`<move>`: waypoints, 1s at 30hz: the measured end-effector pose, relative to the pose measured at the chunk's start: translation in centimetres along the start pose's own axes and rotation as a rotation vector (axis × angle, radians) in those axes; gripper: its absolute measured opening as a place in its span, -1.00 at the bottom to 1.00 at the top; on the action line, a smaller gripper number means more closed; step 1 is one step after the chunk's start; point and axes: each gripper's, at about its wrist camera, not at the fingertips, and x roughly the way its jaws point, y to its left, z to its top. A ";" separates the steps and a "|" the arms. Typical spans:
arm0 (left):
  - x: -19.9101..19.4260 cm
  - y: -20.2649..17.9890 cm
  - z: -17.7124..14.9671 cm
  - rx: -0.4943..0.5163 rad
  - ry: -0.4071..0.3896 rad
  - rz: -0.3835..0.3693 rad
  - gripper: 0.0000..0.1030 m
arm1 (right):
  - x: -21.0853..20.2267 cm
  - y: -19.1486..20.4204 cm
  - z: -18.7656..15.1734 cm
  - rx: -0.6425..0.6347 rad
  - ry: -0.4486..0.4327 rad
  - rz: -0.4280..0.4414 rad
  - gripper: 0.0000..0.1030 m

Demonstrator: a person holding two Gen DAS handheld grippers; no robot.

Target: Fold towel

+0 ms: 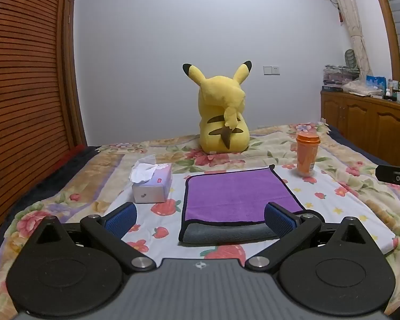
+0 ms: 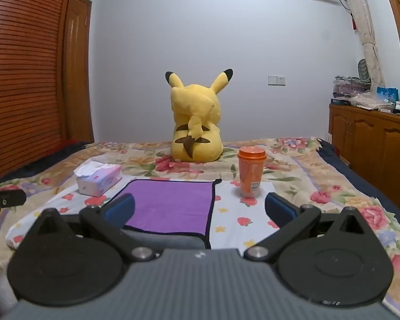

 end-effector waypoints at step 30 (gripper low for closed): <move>0.0 0.0 0.0 -0.001 -0.009 0.001 1.00 | 0.1 -0.3 -0.1 0.001 0.001 -0.003 1.00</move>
